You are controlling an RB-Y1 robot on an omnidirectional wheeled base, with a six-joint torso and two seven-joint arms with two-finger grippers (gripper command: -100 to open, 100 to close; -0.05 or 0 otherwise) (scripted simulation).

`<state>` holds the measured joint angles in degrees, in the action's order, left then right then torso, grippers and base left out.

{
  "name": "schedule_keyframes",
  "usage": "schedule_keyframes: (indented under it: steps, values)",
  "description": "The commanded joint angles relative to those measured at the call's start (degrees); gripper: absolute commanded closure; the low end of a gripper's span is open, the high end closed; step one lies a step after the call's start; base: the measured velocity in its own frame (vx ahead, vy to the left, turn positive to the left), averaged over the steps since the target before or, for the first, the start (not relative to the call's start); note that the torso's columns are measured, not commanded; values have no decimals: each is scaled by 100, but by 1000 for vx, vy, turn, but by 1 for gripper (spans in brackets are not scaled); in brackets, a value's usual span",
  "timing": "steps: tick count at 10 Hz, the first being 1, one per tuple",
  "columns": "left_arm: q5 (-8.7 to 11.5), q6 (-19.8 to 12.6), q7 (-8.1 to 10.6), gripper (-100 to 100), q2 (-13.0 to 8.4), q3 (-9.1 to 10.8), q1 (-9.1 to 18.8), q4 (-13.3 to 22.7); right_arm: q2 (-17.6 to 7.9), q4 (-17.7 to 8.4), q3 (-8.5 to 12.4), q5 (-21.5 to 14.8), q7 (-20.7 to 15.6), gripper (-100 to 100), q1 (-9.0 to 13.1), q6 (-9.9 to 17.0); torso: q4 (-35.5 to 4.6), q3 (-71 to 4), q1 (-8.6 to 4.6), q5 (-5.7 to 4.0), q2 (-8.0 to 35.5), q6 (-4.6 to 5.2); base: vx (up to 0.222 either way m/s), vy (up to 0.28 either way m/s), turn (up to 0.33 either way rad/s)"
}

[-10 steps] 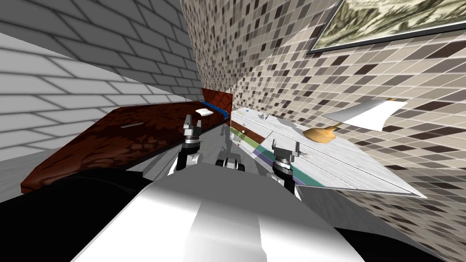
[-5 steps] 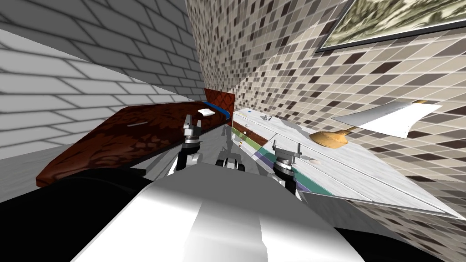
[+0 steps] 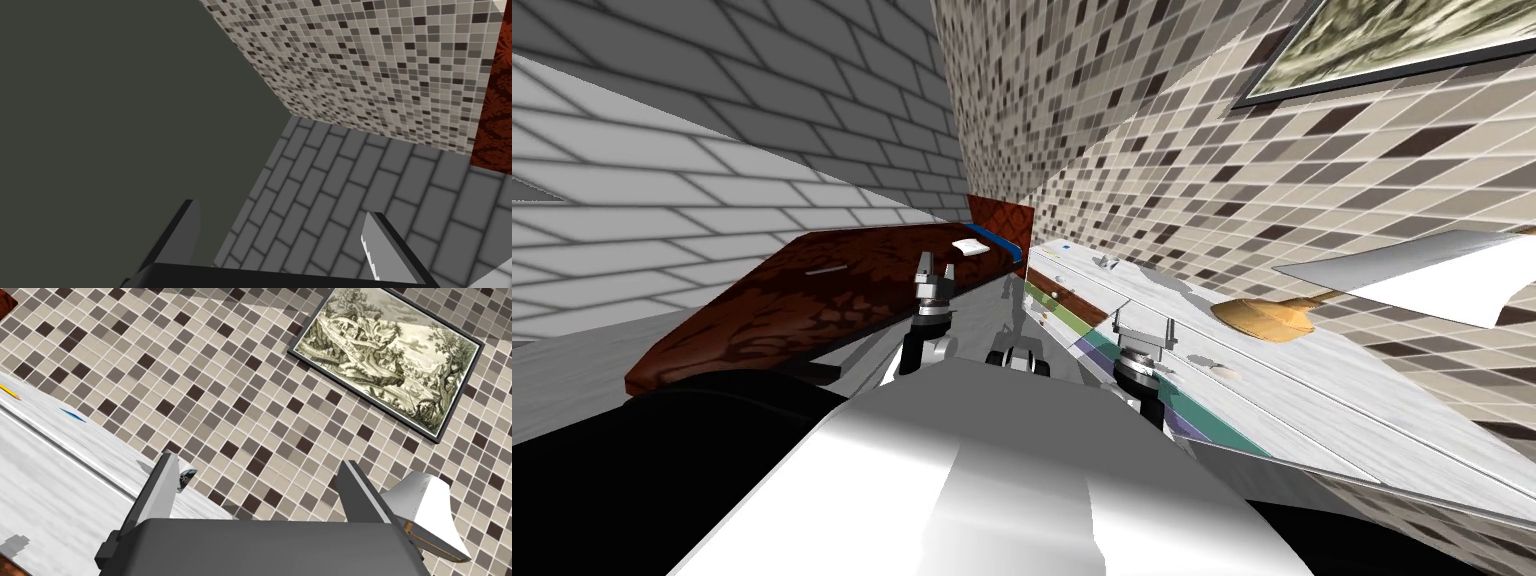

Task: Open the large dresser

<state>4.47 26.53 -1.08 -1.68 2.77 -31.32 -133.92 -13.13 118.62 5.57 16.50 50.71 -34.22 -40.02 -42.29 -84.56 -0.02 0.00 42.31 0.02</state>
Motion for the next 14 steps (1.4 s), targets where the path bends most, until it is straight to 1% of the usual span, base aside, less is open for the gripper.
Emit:
schedule_keyframes:
  steps: [1, 2, 3, 5, 6, 8, 9, 11, 12, 14]
  values:
    - [0, 0, 0, 0, 0, 0, 0, 0, -27, -90, 16, 201, 442, -100, -34, -40, 1, -3, 3, 0, -6, -4, 65, 33, 118]
    - [0, 0, 0, 0, 0, 0, 0, 0, -27, -90, 16, 201, 541, -100, -34, -40, 2, -4, 6, 1, -8, -2, 36, 19, 4]
    - [0, 0, 0, 0, 0, 0, 0, 0, -49, -182, 36, 400, 741, -100, -65, -78, -1, 1, 0, 0, 2, 0, 53, 22, 189]
    - [0, 0, 0, 0, 0, 0, 0, 0, -49, -182, 36, 400, 1011, -100, -65, -78, 1, -2, 0, 0, -3, 0, 47, 11, 33]
    - [0, 0, 0, 0, 0, 0, 0, 0, -64, -278, 55, 601, 1207, -100, -95, -115, -1, 2, -3, -1, 3, 0, 60, 28, 189]
    - [0, 0, 0, 0, 0, 0, 0, 0, -64, -278, 55, 601, 1486, -100, -95, -115, 2, -5, 3, 1, -8, 0, 53, 14, 40]
    - [0, 0, 0, 0, 0, 0, 0, 0, -72, -378, 75, 804, 1675, -100, -125, -151, -1, 1, -2, 0, 3, 0, 49, 17, 150]
    - [0, 0, 0, 0, 0, 0, 0, 0, -72, -378, 75, 804, 1965, -100, -125, -151, 1, -2, 4, 1, -4, -2, 48, 16, 64]
    - [0, 0, 0, 0, 0, 0, 0, 0, -73, -482, 94, 1008, 2135, -100, -154, -187, 0, 1, 0, 0, 2, 0, 54, 16, 178]
    - [0, 0, 0, 0, 0, 0, 0, 0, -73, -482, 94, 1008, 2446, -100, -154, -187, 2, -4, 0, 0, -7, -1, 56, 10, 44]
